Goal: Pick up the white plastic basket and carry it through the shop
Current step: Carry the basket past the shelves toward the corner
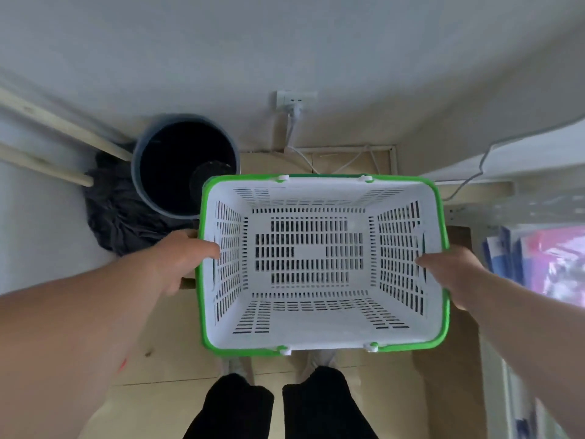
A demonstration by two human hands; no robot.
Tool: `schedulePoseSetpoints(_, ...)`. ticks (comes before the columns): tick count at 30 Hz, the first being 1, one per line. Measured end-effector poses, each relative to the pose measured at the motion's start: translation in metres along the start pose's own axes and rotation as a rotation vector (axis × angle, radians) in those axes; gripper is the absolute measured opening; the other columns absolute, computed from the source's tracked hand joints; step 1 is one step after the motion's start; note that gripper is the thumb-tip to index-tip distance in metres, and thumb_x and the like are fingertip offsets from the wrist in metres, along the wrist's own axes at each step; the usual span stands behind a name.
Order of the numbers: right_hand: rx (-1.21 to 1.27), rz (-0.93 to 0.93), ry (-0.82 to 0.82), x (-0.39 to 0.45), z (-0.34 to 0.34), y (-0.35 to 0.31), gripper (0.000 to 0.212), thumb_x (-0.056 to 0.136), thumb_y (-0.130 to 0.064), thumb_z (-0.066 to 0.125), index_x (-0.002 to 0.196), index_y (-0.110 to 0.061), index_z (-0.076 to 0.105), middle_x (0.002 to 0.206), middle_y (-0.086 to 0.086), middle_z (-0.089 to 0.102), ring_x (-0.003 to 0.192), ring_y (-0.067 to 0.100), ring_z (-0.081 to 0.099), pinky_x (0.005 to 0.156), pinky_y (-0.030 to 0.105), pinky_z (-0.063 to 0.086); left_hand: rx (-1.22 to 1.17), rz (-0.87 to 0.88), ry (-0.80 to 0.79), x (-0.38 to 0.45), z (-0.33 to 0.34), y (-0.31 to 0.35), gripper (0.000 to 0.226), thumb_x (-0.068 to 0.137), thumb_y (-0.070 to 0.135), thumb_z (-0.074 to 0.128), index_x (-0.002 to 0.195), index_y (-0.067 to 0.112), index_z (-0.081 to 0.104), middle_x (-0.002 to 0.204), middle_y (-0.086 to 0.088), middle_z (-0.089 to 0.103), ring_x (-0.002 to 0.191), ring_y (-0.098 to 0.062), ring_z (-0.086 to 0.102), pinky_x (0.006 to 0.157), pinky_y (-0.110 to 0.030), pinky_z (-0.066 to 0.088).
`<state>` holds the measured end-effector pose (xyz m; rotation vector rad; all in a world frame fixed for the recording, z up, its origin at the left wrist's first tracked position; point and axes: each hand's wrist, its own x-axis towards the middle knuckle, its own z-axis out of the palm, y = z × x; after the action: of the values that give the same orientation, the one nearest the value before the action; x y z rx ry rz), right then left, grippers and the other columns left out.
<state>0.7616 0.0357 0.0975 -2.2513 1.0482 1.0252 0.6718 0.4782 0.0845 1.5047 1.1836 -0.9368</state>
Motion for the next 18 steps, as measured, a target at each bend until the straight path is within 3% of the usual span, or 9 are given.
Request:
schedulePoseSetpoints(4,0.007,-0.013,0.089,-0.005,-0.019,-0.036,0.017,0.088,-0.015,0.073,0.100,-0.004,0.068,0.084,0.013,0.068,0.074,0.030,0.066,0.076,0.042,0.056,0.047,0.124,-0.008,-0.011,-0.008,0.026,0.043,0.083,-0.006,0.072,0.118,0.019,0.073,0.108,-0.008,0.081,0.097,-0.029,0.076,0.081,-0.038,0.059)
schedulePoseSetpoints(7,0.025,0.000,0.084,0.013,-0.020,-0.050,0.013,0.091,-0.014,0.070,0.099,-0.005,0.067,0.086,0.014,0.069,0.075,0.031,0.066,0.074,0.041,0.056,0.062,0.161,0.035,0.002,0.003,0.041,0.047,0.080,-0.005,0.071,0.121,0.019,0.073,0.109,-0.007,0.079,0.100,-0.030,0.075,0.092,-0.047,0.060)
schedulePoseSetpoints(9,0.063,0.019,0.068,0.031,-0.016,-0.053,0.011,0.091,-0.013,0.071,0.100,-0.006,0.069,0.091,0.015,0.071,0.079,0.033,0.069,0.078,0.045,0.058,0.068,0.166,0.040,0.016,0.011,0.047,0.042,0.078,-0.001,0.071,0.114,0.019,0.076,0.108,-0.007,0.080,0.100,-0.031,0.075,0.096,-0.051,0.058)
schedulePoseSetpoints(12,0.131,0.041,0.040,0.078,-0.006,-0.062,0.009,0.088,-0.014,0.073,0.096,-0.010,0.072,0.096,0.016,0.076,0.085,0.038,0.075,0.085,0.059,0.060,0.046,0.187,0.059,0.046,0.026,0.054,0.026,0.085,-0.002,0.070,0.095,0.021,0.075,0.104,-0.008,0.079,0.098,-0.029,0.073,0.092,-0.043,0.057)
schedulePoseSetpoints(15,0.170,0.049,0.053,0.105,0.006,-0.069,0.003,0.089,-0.013,0.070,0.086,-0.013,0.069,0.094,0.014,0.075,0.085,0.037,0.074,0.085,0.057,0.061,0.023,0.191,0.112,0.073,0.037,0.058,0.027,0.090,-0.004,0.068,0.087,0.022,0.072,0.099,-0.006,0.075,0.094,-0.027,0.071,0.082,-0.035,0.054)
schedulePoseSetpoints(18,0.159,0.030,0.072,0.117,0.017,-0.077,0.013,0.092,-0.014,0.068,0.080,-0.017,0.065,0.088,0.010,0.071,0.085,0.035,0.071,0.086,0.053,0.061,0.079,0.182,0.136,0.091,0.039,0.056,0.028,0.084,-0.003,0.071,0.087,0.024,0.074,0.101,-0.008,0.078,0.098,-0.031,0.072,0.091,-0.042,0.057)
